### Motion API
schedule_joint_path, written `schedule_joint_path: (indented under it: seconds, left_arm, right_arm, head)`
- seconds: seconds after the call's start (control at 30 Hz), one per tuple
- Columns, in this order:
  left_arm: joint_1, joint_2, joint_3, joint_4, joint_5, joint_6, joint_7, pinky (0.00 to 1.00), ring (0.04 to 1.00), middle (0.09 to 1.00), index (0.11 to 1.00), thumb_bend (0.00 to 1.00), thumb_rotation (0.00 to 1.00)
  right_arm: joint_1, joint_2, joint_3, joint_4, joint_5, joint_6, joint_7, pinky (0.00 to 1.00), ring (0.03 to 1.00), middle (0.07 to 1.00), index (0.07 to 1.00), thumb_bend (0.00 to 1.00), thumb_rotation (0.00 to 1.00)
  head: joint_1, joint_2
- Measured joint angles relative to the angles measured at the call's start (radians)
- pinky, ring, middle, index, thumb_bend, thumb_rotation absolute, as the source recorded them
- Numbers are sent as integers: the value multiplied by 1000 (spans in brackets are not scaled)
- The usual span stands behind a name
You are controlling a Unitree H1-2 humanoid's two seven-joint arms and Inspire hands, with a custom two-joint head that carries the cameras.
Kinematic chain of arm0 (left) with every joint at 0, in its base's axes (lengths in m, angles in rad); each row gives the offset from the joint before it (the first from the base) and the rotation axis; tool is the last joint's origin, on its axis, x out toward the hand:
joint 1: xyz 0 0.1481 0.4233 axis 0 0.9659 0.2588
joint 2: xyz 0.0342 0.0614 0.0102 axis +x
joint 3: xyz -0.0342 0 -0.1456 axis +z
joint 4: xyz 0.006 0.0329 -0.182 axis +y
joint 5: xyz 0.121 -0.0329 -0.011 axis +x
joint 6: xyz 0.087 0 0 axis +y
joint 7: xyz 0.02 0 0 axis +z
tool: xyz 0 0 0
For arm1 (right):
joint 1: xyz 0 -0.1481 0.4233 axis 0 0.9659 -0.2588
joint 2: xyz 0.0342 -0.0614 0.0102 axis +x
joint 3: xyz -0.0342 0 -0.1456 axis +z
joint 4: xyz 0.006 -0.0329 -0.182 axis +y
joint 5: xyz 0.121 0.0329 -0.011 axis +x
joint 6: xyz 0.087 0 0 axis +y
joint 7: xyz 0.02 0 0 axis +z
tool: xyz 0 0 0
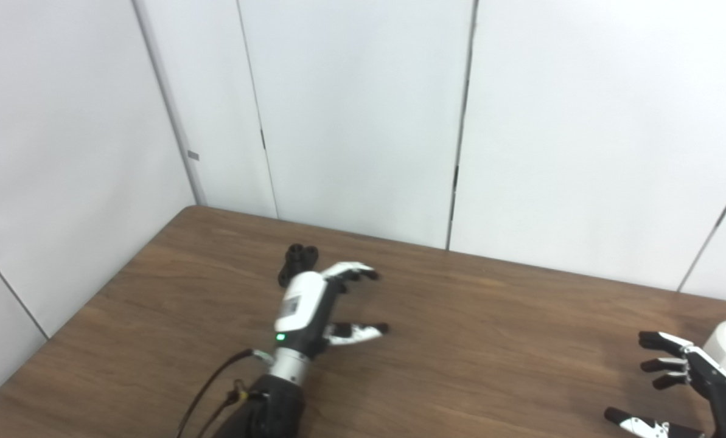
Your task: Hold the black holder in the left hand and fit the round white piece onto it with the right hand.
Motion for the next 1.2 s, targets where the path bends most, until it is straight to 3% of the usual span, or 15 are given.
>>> schedule_joint_path:
  seconds: [0.1,0.3,0.47,0.7,1.03,1.13,1.2]
  left_arm:
    - [11,5,21,-10,52,39,4,562,687,758,687,833,161]
    - [13,2,70,-19,99,103,33,609,769,811,699,823,112]
    - [12,5,112,-20,105,130,47,648,855,866,718,829,145]
    - [8,29,157,-20,112,161,47,645,853,866,714,834,196]
    - [-19,37,178,-24,117,195,47,638,853,860,714,853,187]
    - [-27,37,178,-22,127,206,51,638,867,872,706,858,217]
    - [-35,37,175,-12,139,225,61,693,902,895,698,867,260]
  right_arm:
    - [-2,4,0,-1,0,0,2,468,587,704,704,773,0]
    - [-1,4,-3,-8,8,1,8,464,578,705,704,766,0]
    - [2,5,-7,-18,11,19,17,461,575,702,704,767,0]
    - [2,5,-8,-18,11,19,21,461,572,709,706,760,0]
    - [2,5,-8,-18,9,19,23,457,566,710,706,748,0]
    - [2,5,-8,-18,10,19,28,451,562,708,704,749,0]
    - [2,5,-8,-21,10,21,32,449,562,711,706,746,0]
  head:
    - [-3,2]
    - [3,6]
    - [5,11]
    - [3,14]
    - [2,18]
    - [2,20]
    - [0,23]
